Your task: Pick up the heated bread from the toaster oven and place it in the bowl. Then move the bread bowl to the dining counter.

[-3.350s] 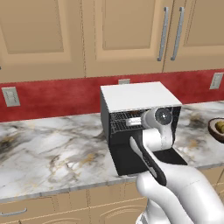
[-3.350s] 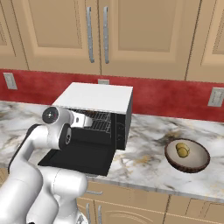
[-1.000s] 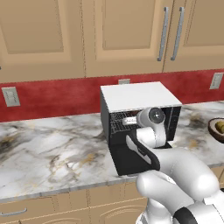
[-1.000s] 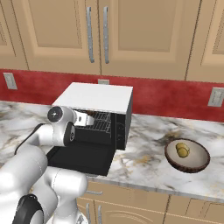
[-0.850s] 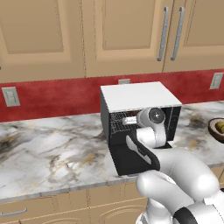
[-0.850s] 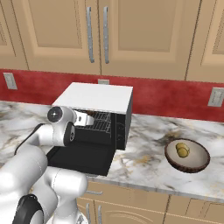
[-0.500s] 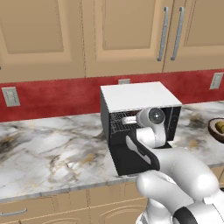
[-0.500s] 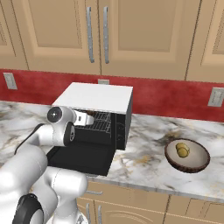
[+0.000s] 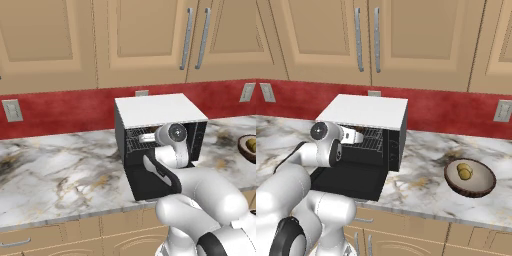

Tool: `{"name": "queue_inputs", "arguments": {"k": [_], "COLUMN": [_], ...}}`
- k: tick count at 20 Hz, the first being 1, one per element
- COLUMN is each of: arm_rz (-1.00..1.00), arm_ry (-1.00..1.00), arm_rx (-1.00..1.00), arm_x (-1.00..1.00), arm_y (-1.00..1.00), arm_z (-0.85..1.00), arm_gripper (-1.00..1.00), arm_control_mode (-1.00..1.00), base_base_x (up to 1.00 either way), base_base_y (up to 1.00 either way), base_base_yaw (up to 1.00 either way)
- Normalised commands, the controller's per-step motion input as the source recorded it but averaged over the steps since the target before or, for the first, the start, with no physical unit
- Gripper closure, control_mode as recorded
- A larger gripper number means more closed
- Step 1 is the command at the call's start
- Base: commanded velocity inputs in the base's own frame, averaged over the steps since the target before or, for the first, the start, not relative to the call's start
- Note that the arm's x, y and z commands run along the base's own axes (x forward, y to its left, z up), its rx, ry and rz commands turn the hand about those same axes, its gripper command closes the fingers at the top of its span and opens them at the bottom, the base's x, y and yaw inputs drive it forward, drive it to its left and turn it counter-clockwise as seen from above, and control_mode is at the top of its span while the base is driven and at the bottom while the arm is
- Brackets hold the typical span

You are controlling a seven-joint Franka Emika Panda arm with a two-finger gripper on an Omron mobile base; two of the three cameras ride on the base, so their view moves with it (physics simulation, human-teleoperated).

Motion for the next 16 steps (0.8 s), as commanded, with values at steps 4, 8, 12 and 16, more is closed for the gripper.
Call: {"name": "queue_inputs", "arguments": {"k": [4, 8, 12, 16], "arm_rz": [0.0, 0.0, 0.0, 0.0], "arm_ry": [0.0, 0.0, 0.0, 0.0], "arm_rx": [0.0, 0.0, 0.0, 0.0], "arm_x": [0.0, 0.0, 0.0, 0.0], "arm_y": [0.0, 0.0, -0.01, -0.13], "arm_z": [0.0, 0.0, -0.11, -0.14], "arm_gripper": [-1.0, -1.0, -1.0, -1.0], "arm_control_mode": [-1.0, -1.0, -1.0, -1.0], "base_base_x": [0.0, 0.0, 0.0, 0.0], "base_base_y": [0.0, 0.0, 0.0, 0.0], "base_base_yaw": [0.0, 0.0, 0.0, 0.0]}}
